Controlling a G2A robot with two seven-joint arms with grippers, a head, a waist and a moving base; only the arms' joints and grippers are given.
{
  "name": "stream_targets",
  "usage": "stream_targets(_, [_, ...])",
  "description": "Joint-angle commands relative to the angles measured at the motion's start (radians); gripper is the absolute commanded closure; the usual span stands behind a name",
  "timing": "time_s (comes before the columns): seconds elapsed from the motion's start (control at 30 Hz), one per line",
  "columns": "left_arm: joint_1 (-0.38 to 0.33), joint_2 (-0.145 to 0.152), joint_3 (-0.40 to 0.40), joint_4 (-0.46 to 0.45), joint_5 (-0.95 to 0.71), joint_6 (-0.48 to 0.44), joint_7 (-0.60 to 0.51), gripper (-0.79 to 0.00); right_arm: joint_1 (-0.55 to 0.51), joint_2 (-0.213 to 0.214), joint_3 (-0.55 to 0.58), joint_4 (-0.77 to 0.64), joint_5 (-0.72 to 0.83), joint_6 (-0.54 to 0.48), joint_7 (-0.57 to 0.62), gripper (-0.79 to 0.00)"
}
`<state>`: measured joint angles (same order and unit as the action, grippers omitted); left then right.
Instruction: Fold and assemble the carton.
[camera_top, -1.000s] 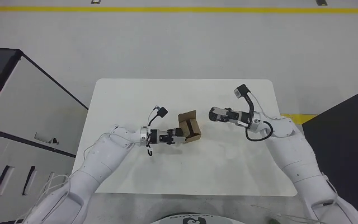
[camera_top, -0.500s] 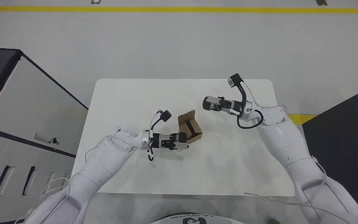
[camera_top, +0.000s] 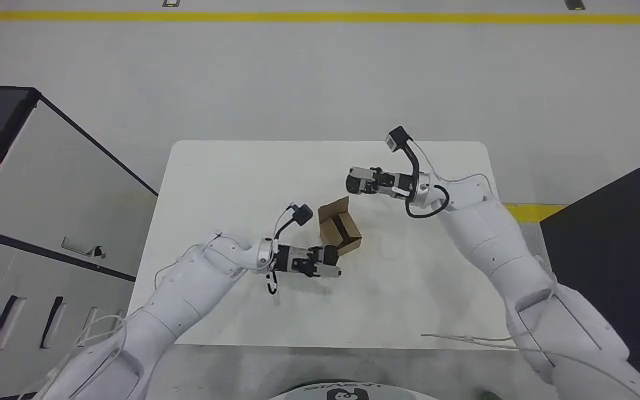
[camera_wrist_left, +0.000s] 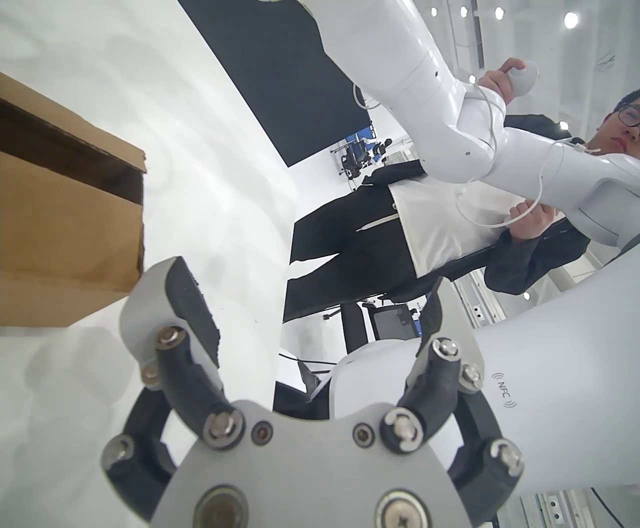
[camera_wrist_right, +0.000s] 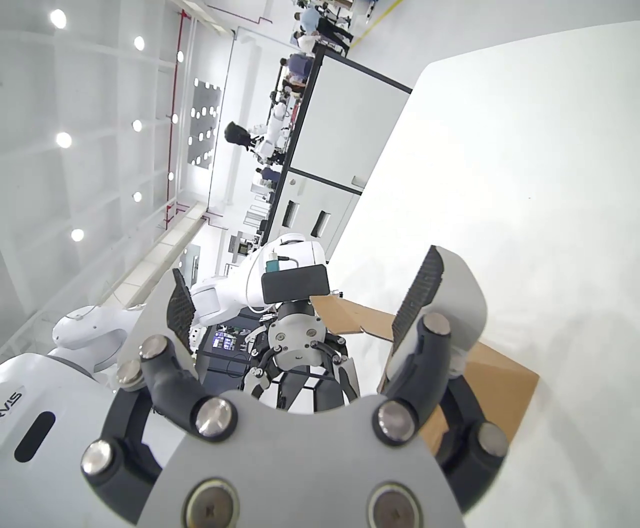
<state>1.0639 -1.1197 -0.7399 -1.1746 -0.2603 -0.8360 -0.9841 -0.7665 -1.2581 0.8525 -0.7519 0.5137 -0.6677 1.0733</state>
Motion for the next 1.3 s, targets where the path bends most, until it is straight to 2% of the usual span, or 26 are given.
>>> stream_targets(0.0, [-0.007, 0.0, 0.015, 0.004, -0.001, 0.0, 0.0, -0.785, 0.016, -0.013, -0.014, 0.031, 0.004, -0.013, 0.0, -0.785])
stream_targets(0.13, [-0.023, -0.001, 0.032, 0.025, -0.006, -0.005, 0.005, -0.785, 0.042, -0.035, -0.037, 0.081, 0.014, -0.032, 0.01, -0.785])
stream_targets(0.4, [-0.032, -0.004, 0.015, 0.082, 0.006, -0.036, 0.07, -0.785, 0.07, -0.061, -0.06, 0.152, 0.02, -0.031, 0.048, -0.785])
stream_targets(0.97, [-0.022, -0.002, -0.033, 0.096, 0.021, -0.061, 0.17, -0.785, 0.04, -0.035, -0.036, 0.128, 0.019, 0.009, 0.088, -0.785])
stream_targets(1.03, [-0.019, 0.0, -0.036, 0.093, 0.02, -0.061, 0.164, -0.785, 0.033, -0.03, -0.028, 0.126, 0.018, 0.007, 0.086, -0.785])
stream_targets(1.13, [-0.012, 0.004, -0.028, 0.072, -0.007, -0.07, 0.095, -0.785, 0.026, -0.024, -0.019, 0.117, 0.017, 0.004, 0.083, -0.785])
stream_targets(1.27, [-0.015, 0.008, 0.004, 0.042, -0.022, -0.036, 0.036, -0.785, 0.023, -0.02, -0.011, 0.106, 0.012, -0.003, 0.076, -0.785])
